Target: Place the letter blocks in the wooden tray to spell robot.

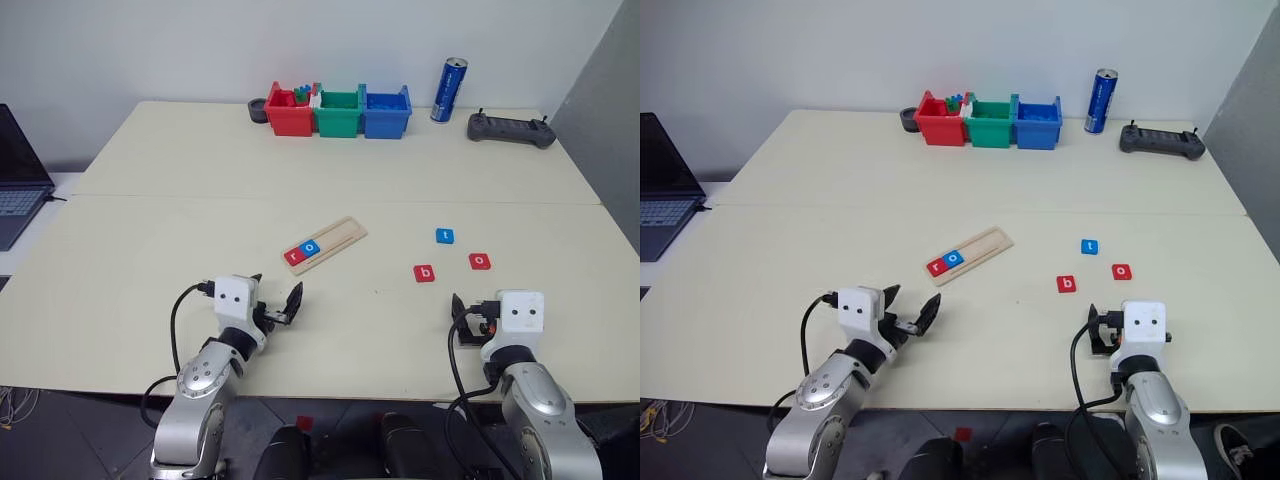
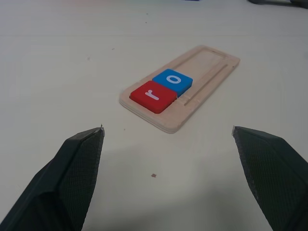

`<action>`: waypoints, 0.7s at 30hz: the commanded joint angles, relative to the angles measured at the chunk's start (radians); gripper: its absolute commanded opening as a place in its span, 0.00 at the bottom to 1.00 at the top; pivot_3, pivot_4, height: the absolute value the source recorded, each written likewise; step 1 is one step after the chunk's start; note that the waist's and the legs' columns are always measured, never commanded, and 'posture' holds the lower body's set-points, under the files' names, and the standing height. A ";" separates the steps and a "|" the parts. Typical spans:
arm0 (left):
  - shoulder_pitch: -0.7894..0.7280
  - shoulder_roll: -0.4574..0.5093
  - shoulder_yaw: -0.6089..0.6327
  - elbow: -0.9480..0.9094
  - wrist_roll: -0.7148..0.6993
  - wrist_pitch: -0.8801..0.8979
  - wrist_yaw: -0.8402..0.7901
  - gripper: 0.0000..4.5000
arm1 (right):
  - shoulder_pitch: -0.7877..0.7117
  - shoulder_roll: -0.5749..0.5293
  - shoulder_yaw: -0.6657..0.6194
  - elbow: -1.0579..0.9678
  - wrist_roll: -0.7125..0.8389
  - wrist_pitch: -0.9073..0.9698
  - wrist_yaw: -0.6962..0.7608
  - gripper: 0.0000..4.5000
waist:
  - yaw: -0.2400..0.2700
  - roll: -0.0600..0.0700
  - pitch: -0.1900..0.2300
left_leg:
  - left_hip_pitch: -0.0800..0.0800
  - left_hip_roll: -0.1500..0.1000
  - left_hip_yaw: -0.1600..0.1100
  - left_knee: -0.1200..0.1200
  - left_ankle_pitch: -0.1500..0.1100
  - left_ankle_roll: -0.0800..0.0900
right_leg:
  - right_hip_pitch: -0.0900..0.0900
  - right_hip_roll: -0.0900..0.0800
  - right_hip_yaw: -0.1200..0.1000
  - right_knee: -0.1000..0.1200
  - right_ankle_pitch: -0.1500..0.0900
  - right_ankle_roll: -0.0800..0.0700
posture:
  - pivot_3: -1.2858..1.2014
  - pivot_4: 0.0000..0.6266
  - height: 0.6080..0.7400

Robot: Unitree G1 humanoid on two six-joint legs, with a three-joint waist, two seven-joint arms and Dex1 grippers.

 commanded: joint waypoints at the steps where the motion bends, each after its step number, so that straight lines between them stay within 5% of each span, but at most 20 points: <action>1: -0.004 0.003 -0.008 -0.047 0.004 -0.013 0.002 1.00 | -0.012 0.001 0.002 -0.046 -0.002 -0.016 -0.005 0.99 | 0.000 0.000 0.000 | 0.000 0.000 0.000 0.000 0.000 0.000 | 0.000 0.000 0.000 0.000 0.000 0.000 | 0.52 0.24 1.00; 21: -0.038 0.008 0.010 -0.022 -0.003 -0.022 -0.004 1.00 | -0.031 -0.001 0.022 -0.050 -0.016 -0.018 -0.012 0.99 | 0.000 0.000 0.000 | 0.000 0.000 0.000 0.000 0.000 0.000 | 0.000 0.000 0.000 0.000 0.000 0.000 | 0.52 0.24 1.00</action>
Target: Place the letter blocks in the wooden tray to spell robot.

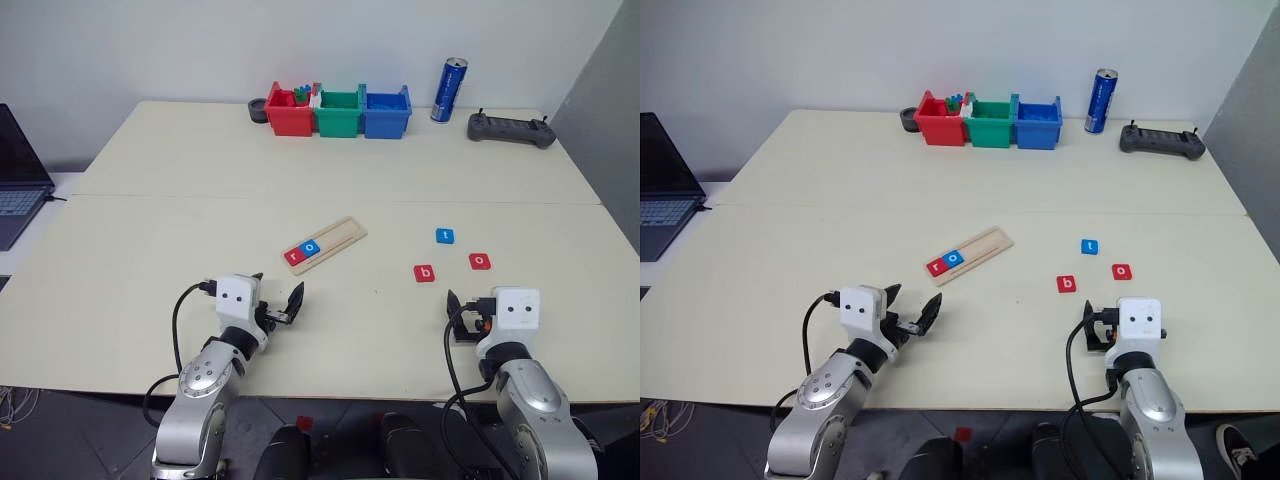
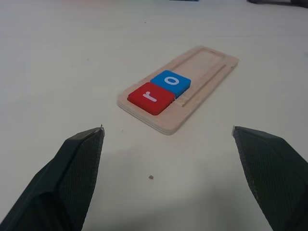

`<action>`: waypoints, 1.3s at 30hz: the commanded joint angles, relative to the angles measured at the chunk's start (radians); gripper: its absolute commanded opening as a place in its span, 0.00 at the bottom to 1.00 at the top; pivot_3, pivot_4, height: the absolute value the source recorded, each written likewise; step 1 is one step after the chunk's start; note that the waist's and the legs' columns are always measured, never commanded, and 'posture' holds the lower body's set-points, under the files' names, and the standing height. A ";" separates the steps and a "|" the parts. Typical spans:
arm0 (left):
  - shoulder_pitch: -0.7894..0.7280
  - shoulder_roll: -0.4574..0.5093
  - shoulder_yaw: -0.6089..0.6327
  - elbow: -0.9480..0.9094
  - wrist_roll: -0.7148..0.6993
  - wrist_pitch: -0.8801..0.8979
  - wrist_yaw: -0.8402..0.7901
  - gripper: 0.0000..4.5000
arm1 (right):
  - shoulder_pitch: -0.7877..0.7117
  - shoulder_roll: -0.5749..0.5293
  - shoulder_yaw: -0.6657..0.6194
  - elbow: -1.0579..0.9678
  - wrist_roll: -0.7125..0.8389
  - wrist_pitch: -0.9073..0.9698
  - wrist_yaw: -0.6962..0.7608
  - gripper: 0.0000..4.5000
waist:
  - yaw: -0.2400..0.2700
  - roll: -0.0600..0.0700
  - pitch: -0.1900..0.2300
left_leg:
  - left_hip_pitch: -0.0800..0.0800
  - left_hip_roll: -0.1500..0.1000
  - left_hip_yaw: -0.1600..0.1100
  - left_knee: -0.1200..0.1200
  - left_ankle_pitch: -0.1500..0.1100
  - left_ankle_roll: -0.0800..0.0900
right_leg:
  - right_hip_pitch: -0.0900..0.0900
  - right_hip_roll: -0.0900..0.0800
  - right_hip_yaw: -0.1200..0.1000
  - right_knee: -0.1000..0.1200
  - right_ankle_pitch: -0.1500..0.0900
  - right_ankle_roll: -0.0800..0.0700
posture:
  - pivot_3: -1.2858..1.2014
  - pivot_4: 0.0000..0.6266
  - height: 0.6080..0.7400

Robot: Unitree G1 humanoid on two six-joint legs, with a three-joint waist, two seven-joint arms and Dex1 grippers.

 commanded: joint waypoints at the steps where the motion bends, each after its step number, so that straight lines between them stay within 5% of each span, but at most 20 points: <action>1: -0.014 0.007 0.016 -0.019 -0.012 -0.015 -0.007 1.00 | -0.016 -0.007 0.003 -0.050 -0.012 -0.015 -0.006 0.99 | 0.000 0.000 0.000 | 0.000 0.000 0.000 0.000 0.000 0.000 | 0.000 0.000 0.000 0.000 0.000 0.000 | 0.52 0.24 1.00; 10: -0.173 0.169 0.072 0.105 -0.094 -0.019 -0.214 1.00 | -0.176 -0.169 -0.012 -0.063 0.117 0.055 0.211 0.99 | -0.001 0.000 0.000 | 0.000 0.000 0.000 0.000 0.000 0.000 | 0.000 0.001 0.000 0.001 0.001 -0.001 | 0.52 0.24 1.00; 21: -0.503 0.348 0.031 0.655 -0.070 -0.246 -0.646 1.00 | -0.397 -0.423 -0.006 0.021 0.469 0.132 0.648 0.99 | -0.003 -0.001 0.001 | 0.000 0.000 -0.001 0.000 0.000 0.000 | 0.000 0.001 -0.002 0.000 0.003 -0.004 | 0.52 0.24 1.00; 39: -0.773 0.292 -0.037 1.208 0.050 -0.536 -0.833 1.00 | -0.504 -0.466 0.010 -0.014 0.601 0.205 0.646 0.99 | -0.003 -0.001 0.001 | -0.002 -0.001 -0.004 0.000 0.000 0.000 | -0.001 0.000 -0.004 0.001 0.003 -0.004 | 0.52 0.24 1.00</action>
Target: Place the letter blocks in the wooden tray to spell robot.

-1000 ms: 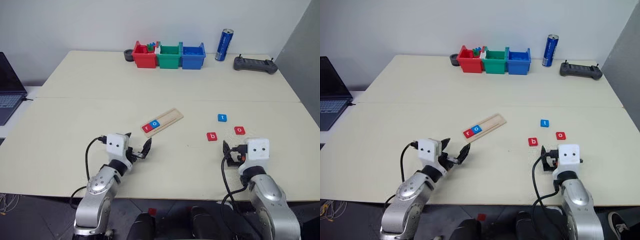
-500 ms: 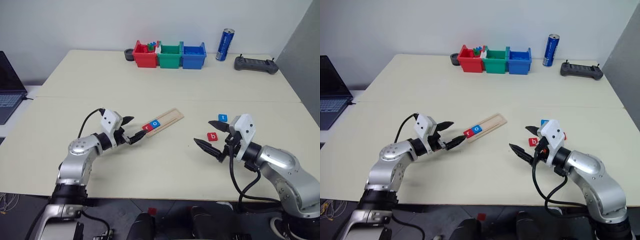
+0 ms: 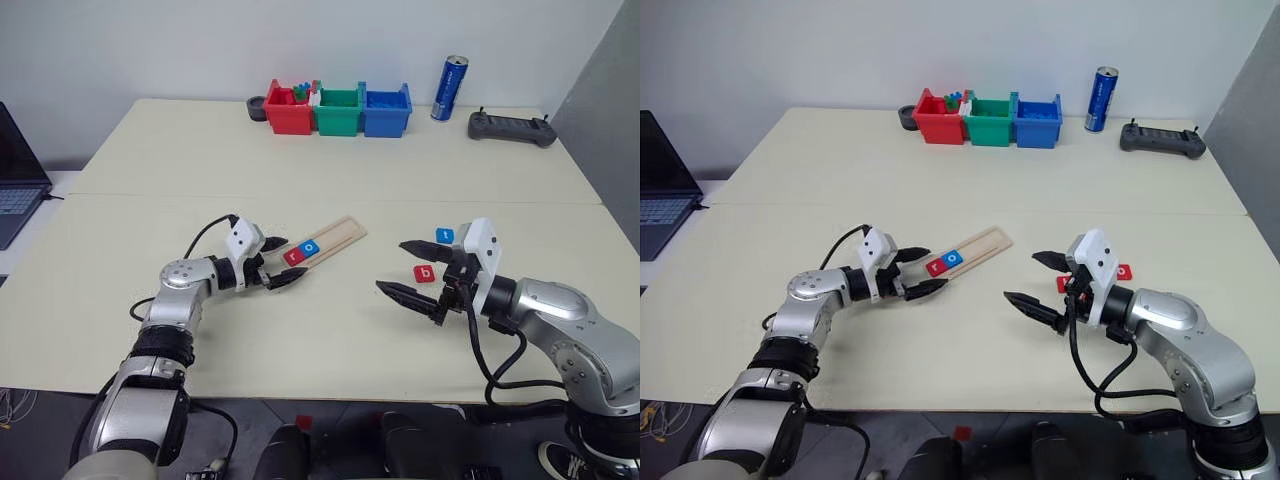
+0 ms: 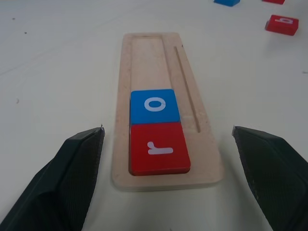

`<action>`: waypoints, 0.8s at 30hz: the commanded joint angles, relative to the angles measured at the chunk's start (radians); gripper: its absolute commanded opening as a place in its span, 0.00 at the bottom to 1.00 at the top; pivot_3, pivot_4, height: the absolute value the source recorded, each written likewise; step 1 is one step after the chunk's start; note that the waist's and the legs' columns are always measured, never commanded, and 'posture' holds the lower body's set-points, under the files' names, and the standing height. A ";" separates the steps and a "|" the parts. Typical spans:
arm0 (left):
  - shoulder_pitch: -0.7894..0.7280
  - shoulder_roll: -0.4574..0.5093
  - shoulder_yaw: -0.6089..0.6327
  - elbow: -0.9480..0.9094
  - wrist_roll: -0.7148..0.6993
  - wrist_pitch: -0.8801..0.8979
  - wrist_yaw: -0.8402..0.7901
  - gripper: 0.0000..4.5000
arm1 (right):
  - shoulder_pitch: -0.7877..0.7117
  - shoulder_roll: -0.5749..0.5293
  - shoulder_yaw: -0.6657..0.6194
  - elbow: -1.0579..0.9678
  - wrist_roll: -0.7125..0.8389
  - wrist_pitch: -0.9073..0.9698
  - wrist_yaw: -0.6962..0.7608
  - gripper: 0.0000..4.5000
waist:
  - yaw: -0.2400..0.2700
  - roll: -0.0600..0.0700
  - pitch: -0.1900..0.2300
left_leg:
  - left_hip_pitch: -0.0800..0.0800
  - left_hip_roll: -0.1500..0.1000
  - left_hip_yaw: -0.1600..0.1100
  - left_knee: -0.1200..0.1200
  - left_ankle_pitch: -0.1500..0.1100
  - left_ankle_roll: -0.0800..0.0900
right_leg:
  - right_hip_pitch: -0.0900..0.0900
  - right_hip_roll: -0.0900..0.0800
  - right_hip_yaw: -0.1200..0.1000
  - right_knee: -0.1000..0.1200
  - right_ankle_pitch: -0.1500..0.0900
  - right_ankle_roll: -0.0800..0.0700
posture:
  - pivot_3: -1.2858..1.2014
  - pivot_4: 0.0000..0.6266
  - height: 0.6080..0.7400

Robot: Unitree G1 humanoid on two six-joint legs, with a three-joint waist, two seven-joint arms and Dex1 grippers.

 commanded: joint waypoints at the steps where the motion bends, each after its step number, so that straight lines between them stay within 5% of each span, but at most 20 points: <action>1: -0.049 -0.005 0.011 0.059 0.015 -0.056 -0.012 1.00 | -0.031 -0.006 -0.013 -0.046 0.038 0.004 -0.014 0.99 | 0.000 0.000 0.000 | 0.000 0.000 0.000 0.000 0.000 0.000 | 0.000 0.000 0.000 0.000 0.000 0.000 | 0.52 0.24 1.00; 24: -0.101 -0.031 0.007 0.221 0.082 -0.135 -0.029 1.00 | 0.015 -0.039 -0.008 -0.048 0.036 -0.024 -0.051 0.99 | 0.000 0.000 0.000 | 0.000 0.000 -0.002 0.000 0.000 0.000 | 0.000 0.000 -0.001 0.001 0.000 0.000 | 0.52 0.24 1.00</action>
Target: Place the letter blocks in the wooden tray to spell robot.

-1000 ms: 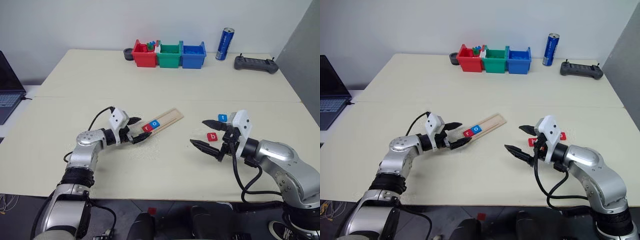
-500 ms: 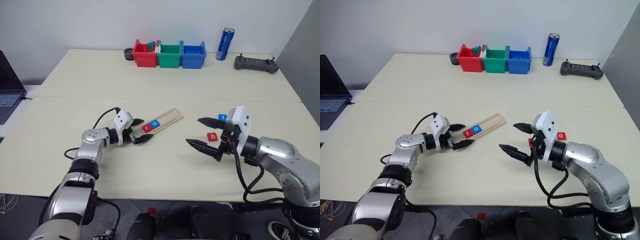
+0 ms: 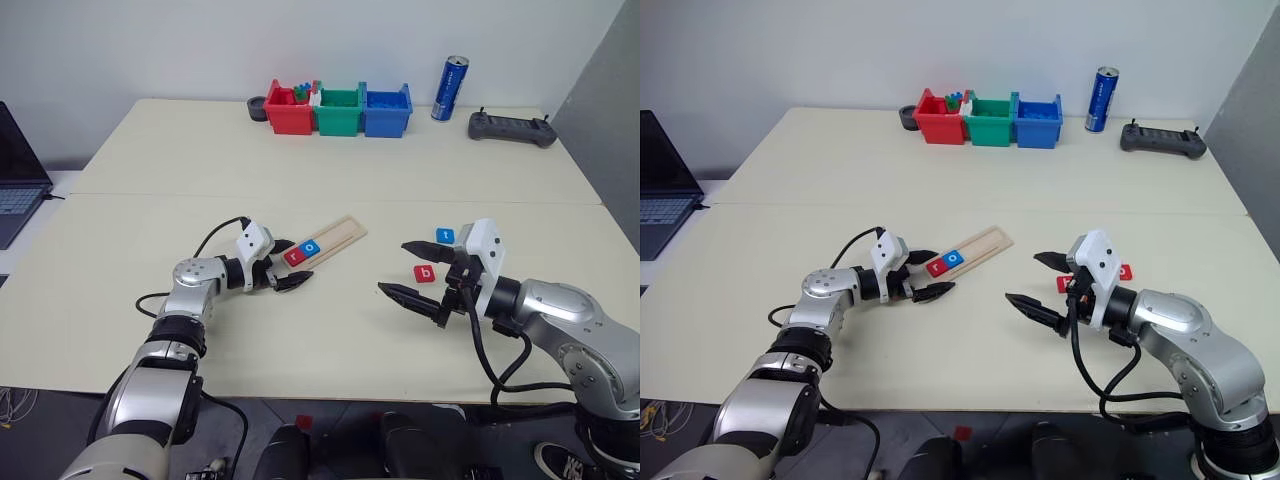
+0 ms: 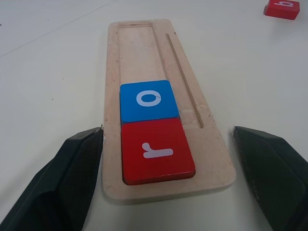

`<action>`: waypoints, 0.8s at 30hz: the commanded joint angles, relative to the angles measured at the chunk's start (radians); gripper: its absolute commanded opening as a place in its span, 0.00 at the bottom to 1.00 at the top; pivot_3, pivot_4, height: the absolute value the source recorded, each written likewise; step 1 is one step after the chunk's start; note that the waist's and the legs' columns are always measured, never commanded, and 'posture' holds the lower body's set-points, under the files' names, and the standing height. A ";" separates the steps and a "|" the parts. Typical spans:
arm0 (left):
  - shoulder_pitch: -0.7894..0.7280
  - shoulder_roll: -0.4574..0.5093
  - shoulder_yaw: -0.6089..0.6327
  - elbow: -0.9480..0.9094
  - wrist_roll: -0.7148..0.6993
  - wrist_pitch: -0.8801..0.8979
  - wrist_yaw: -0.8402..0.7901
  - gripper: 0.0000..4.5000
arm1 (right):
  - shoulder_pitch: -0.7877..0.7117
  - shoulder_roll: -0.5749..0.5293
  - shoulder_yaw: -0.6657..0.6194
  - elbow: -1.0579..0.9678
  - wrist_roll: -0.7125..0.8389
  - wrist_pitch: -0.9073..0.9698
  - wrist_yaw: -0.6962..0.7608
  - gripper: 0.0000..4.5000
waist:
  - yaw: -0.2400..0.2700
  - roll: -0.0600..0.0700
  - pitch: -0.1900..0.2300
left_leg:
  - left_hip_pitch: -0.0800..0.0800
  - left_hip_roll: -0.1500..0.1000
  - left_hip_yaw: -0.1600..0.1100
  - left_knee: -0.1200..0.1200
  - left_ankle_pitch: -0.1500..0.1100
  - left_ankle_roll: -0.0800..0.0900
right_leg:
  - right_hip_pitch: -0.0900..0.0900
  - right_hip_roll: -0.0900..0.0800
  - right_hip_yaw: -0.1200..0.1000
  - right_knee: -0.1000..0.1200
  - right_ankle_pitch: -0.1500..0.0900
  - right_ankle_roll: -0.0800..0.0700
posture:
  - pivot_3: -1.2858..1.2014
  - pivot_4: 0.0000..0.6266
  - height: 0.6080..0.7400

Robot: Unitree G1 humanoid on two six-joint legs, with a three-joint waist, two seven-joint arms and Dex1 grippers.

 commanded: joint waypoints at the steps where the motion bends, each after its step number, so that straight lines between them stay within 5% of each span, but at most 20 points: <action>1: -0.012 0.015 0.007 0.031 0.015 -0.015 0.003 0.96 | -0.003 0.000 -0.008 -0.034 0.009 -0.020 -0.009 1.00 | 0.000 0.000 0.000 | 0.000 0.000 0.000 0.000 0.000 0.000 | 0.000 0.000 0.000 0.000 0.000 0.000 | 0.52 0.24 1.00; 5: -0.016 0.013 0.009 0.045 0.018 -0.024 0.000 0.75 | -0.003 -0.001 -0.012 -0.035 0.012 -0.019 -0.013 1.00 | 0.000 0.000 0.000 | 0.000 0.000 0.000 0.000 0.000 0.000 | 0.000 0.000 0.000 0.000 0.000 0.000 | 0.52 0.24 1.00; 13: -0.015 0.008 -0.003 0.027 0.019 -0.045 -0.028 0.75 | 0.020 -0.028 -0.030 -0.024 -0.002 -0.045 0.005 1.00 | 0.000 0.000 0.000 | 0.000 0.000 0.000 0.000 0.000 0.000 | 0.000 0.000 0.000 0.000 0.000 0.000 | 0.52 0.24 1.00; 24: 0.119 0.006 -0.044 -0.331 -0.063 0.040 -0.243 0.75 | 0.107 -0.174 -0.098 0.114 -0.092 -0.270 0.191 1.00 | 0.000 0.000 0.000 | 0.000 0.000 0.000 0.000 0.000 0.000 | 0.000 0.000 0.000 0.000 0.000 0.000 | 0.52 0.24 1.00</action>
